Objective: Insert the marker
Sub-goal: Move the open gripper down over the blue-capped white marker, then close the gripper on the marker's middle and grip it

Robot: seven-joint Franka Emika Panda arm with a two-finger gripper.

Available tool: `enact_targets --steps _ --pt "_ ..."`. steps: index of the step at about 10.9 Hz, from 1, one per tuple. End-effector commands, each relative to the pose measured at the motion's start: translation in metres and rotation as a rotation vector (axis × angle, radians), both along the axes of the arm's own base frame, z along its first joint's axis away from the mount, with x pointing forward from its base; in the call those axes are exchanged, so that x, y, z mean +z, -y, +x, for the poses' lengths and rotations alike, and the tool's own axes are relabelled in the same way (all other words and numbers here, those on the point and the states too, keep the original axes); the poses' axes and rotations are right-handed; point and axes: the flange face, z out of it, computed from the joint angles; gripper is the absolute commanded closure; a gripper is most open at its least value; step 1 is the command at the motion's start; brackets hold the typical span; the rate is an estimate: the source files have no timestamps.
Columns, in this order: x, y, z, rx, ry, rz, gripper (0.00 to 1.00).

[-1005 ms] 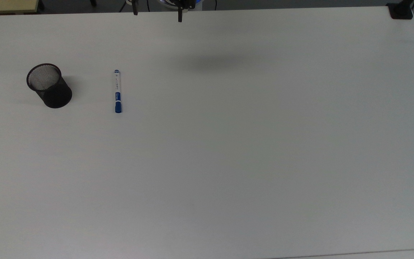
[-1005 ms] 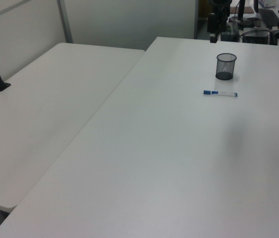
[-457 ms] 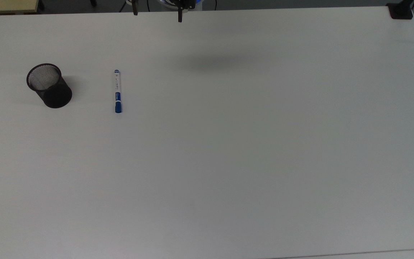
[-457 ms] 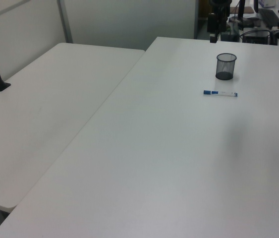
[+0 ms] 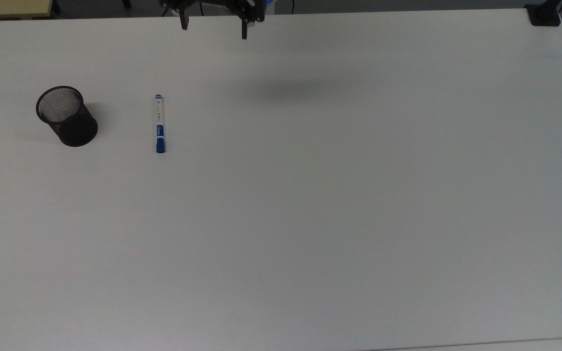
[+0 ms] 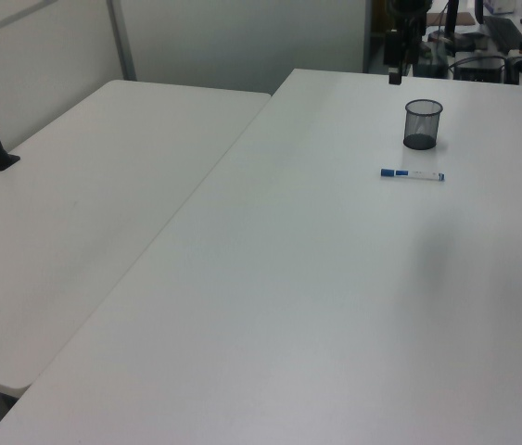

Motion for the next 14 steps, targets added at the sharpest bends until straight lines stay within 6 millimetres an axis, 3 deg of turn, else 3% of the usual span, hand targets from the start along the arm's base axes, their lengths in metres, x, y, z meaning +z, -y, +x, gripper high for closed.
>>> enact_targets --steps 1,5,9,13,14 --pt "-0.040 0.028 0.024 0.037 -0.013 0.011 0.00" --pt "-0.106 0.095 0.047 0.088 -0.060 0.023 0.00" --pt "-0.176 0.135 0.044 0.121 -0.093 0.023 0.00" --pt "-0.237 0.139 0.048 0.143 -0.120 -0.007 0.00" --pt "-0.247 0.139 0.050 0.145 -0.121 -0.008 0.11"
